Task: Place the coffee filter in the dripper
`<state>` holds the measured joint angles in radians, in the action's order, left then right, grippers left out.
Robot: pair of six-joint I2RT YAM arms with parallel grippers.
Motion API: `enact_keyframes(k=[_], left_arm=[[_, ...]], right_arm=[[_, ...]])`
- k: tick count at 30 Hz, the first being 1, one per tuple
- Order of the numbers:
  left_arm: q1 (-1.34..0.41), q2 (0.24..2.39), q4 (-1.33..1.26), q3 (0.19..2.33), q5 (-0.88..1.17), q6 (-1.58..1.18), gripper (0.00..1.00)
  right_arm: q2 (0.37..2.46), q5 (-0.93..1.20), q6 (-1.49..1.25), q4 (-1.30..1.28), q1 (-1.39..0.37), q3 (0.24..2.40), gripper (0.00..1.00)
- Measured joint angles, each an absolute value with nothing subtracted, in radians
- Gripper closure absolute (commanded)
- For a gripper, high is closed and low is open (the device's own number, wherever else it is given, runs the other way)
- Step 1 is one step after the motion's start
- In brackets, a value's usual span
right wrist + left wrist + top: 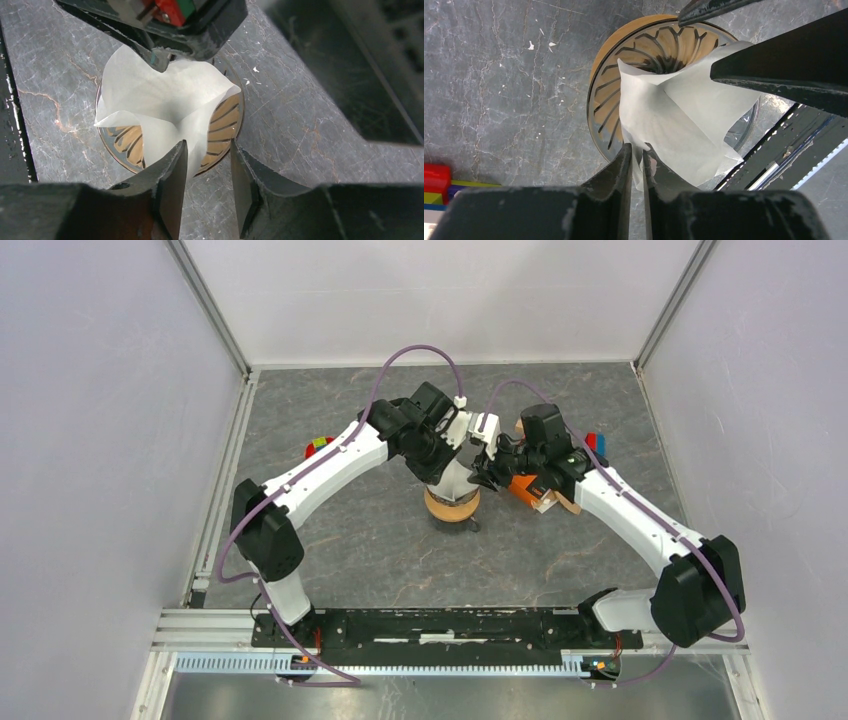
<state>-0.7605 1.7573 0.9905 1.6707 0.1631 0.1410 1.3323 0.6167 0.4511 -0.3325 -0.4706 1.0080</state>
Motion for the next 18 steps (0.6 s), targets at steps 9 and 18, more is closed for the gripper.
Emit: enact_keyframes(k=[9,18], left_arm=[[-0.76,1.757,1.0,1.703,0.16,0.141,0.71],[-0.76,1.757,1.003,1.72,0.159,0.142,0.65]], right_arm=[[1.332,0.593,0.451,-0.377,-0.47,1.056,0.52],[1.332,0.59,0.456,-0.394,-0.47,1.079,0.48]])
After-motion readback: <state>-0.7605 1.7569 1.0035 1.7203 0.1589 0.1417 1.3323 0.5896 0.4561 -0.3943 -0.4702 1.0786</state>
